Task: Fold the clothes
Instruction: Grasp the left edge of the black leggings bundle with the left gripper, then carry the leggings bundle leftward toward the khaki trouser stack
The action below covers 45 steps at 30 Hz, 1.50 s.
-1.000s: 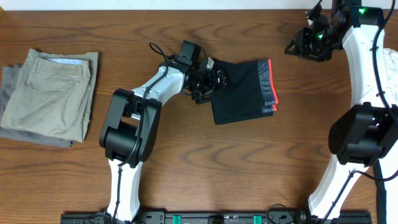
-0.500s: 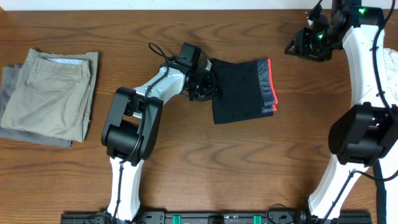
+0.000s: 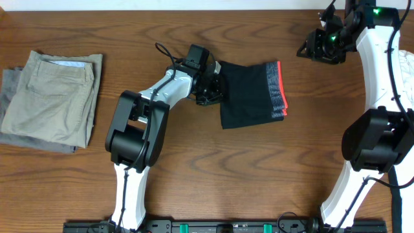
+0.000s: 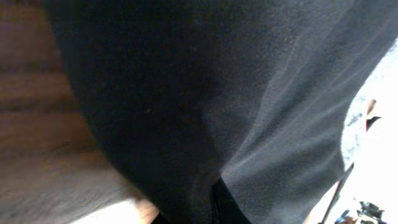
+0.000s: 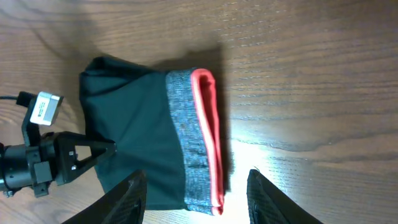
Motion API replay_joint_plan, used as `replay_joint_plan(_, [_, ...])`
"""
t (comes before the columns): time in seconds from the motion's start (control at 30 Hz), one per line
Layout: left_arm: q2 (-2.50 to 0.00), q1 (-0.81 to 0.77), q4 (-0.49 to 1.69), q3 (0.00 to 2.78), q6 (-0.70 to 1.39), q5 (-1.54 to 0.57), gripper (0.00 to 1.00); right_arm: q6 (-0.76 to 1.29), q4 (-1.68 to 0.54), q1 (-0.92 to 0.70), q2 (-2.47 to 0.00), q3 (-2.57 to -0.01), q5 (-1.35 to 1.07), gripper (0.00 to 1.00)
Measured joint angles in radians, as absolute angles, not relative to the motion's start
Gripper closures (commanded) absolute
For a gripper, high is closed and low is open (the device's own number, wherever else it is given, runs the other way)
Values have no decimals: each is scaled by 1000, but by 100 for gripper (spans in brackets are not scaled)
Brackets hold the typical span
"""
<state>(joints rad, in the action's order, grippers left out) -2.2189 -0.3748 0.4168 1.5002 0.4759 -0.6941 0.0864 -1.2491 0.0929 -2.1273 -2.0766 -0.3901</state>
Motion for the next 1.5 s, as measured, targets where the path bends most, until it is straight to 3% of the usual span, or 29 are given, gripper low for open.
replay_joint_plan(0.5, [-2180, -271, 755, 1516, 252, -638, 94, 86, -1248, 93, -2127, -2077, -371, 49])
replay_joint_plan(0.87, [-2131, -75, 1045, 1538, 53, -519, 94, 86, -1242, 93, -2127, -2077, -366, 49])
replay_joint_plan(1.5, [-2126, 149, 1103, 1544, -210, -131, 94, 60, -1256, 93, -2127, -2077, -339, 48])
